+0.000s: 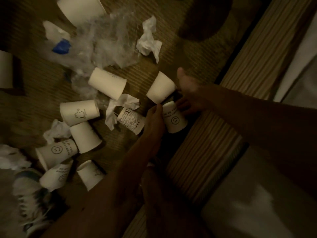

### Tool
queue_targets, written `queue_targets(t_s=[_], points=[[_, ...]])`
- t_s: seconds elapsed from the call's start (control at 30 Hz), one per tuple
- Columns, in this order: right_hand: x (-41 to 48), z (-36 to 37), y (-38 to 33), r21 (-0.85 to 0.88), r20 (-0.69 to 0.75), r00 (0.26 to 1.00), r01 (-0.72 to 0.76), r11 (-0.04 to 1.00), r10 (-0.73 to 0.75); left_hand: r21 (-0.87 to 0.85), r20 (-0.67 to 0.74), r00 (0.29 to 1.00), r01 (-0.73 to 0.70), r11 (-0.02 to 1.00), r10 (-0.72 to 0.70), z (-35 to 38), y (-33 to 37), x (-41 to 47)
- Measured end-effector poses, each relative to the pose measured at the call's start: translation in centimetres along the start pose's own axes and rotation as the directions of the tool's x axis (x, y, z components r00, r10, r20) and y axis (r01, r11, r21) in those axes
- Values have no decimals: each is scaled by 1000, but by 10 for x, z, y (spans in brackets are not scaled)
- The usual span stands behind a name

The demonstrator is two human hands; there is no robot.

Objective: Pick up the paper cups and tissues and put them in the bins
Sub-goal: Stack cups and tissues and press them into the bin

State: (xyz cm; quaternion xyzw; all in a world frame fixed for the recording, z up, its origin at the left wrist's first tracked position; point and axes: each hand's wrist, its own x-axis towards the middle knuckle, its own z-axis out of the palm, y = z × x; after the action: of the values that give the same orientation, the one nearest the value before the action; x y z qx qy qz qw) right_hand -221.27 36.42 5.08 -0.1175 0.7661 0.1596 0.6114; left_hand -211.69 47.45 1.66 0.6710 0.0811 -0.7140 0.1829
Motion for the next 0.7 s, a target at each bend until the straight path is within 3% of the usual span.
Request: queue_targets(t_s=[0.13, 0.27, 0.4, 0.53, 0.7], points=[[-18, 12, -18, 35, 30, 999, 41, 999, -42, 165, -47, 979, -187, 969, 197, -28, 23, 0], [-29, 27, -30, 120, 81, 995, 51, 991, -61, 300, -41, 913, -377, 876, 406, -57, 37, -3], [-35, 41, -33, 199, 184, 981, 20, 980, -58, 353, -30, 918, -361, 863, 395, -74, 40, -12], [-21, 53, -33, 93, 7, 991, 132, 987, -134, 311, -26, 918, -370, 876, 397, -91, 42, -16], [4, 69, -27, -59, -98, 977, 182, 982, -187, 274, -83, 908, -376, 885, 411, -124, 46, -18]])
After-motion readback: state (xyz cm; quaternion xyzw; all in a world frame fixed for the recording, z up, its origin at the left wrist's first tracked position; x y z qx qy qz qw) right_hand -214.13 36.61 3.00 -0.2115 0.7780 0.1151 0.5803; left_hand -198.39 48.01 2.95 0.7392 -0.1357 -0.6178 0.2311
